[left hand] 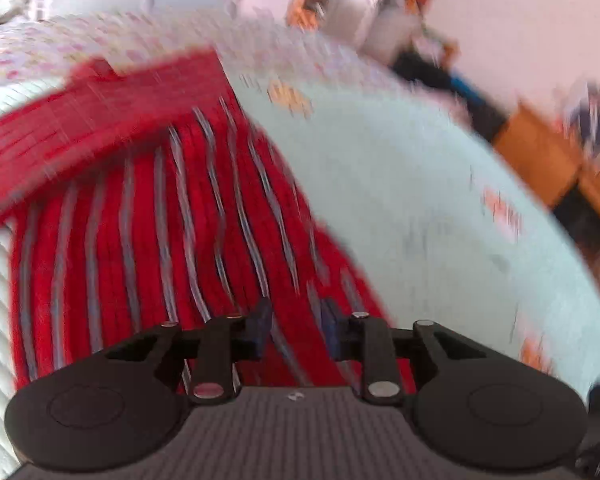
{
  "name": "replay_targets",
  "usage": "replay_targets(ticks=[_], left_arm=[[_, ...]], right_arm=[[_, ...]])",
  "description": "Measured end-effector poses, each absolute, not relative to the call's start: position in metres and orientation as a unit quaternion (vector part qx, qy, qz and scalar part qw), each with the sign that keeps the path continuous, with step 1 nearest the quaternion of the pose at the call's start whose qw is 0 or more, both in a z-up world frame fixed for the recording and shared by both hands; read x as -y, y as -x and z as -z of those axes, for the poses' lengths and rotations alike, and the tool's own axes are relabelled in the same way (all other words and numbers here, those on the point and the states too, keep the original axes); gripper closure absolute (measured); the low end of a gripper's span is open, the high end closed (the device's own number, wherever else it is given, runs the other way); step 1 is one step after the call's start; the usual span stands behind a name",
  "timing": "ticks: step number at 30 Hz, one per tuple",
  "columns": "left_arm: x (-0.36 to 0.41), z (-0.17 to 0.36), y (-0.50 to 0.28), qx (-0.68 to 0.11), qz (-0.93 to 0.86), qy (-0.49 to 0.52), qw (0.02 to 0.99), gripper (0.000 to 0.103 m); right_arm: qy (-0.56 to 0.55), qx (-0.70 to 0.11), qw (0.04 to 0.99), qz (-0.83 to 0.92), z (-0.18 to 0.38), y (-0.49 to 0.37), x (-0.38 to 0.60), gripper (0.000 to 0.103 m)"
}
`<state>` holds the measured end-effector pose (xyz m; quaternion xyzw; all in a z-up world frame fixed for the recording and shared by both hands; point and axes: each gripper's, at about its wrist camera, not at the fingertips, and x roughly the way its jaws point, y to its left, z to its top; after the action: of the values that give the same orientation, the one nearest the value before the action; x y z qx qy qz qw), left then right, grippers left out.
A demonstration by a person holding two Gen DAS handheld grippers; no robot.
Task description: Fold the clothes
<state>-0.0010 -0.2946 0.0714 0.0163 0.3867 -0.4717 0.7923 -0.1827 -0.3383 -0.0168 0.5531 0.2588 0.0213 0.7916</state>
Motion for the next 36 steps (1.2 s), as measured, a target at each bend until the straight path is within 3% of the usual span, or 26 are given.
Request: replay_targets(ticks=[2,3,7,10,15,17,19,20,21,26,31,34,35,36], left_arm=[[0.294,-0.076,-0.021,-0.381,0.44,0.032,0.813,0.038],[0.294,-0.074,-0.036,-0.39,0.424,0.058,0.816,0.035],[0.293,-0.057,-0.088,-0.444,0.363,0.182,0.799,0.035],[0.284,-0.039,-0.113,-0.471,0.316,0.291,0.771,0.034],[0.289,-0.022,-0.143,-0.479,0.288,0.366,0.744,0.034],[0.291,-0.023,-0.148,-0.473,0.283,0.379,0.743,0.038],[0.291,-0.025,-0.153,-0.467,0.275,0.389,0.745,0.057],[0.29,-0.028,-0.157,-0.464,0.274,0.385,0.749,0.079],[0.29,-0.033,-0.161,-0.462,0.273,0.377,0.755,0.093],[0.294,-0.057,-0.171,-0.42,0.277,0.289,0.814,0.097],[0.311,-0.037,-0.16,-0.421,0.298,0.177,0.838,0.095],[0.31,-0.024,-0.149,-0.398,0.299,0.164,0.852,0.093],[0.307,-0.018,-0.147,-0.391,0.303,0.177,0.851,0.088],[0.304,-0.011,-0.145,-0.384,0.308,0.195,0.848,0.075]], right_arm=[[-0.553,-0.239,0.798,-0.025,0.014,0.176,0.349,0.072],[-0.552,-0.226,0.802,-0.02,0.014,0.172,0.356,0.071],[-0.555,-0.192,0.809,0.009,0.024,0.161,0.383,0.068],[-0.568,-0.174,0.804,0.012,0.036,0.162,0.39,0.071],[-0.531,-0.163,0.832,0.006,0.042,0.169,0.384,0.081],[-0.503,-0.171,0.847,0.011,0.04,0.17,0.381,0.084],[-0.48,-0.179,0.859,0.016,0.039,0.172,0.379,0.086],[-0.479,-0.18,0.859,0.018,0.04,0.176,0.378,0.089],[-0.478,-0.181,0.859,0.02,0.041,0.179,0.377,0.091],[-0.471,-0.189,0.861,0.035,0.046,0.189,0.373,0.103],[-0.466,-0.194,0.862,0.045,0.046,0.188,0.373,0.103],[-0.467,-0.198,0.861,0.044,0.045,0.189,0.374,0.103],[-0.468,-0.199,0.86,0.044,0.044,0.189,0.374,0.103],[-0.472,-0.202,0.857,0.044,0.044,0.188,0.376,0.103]])
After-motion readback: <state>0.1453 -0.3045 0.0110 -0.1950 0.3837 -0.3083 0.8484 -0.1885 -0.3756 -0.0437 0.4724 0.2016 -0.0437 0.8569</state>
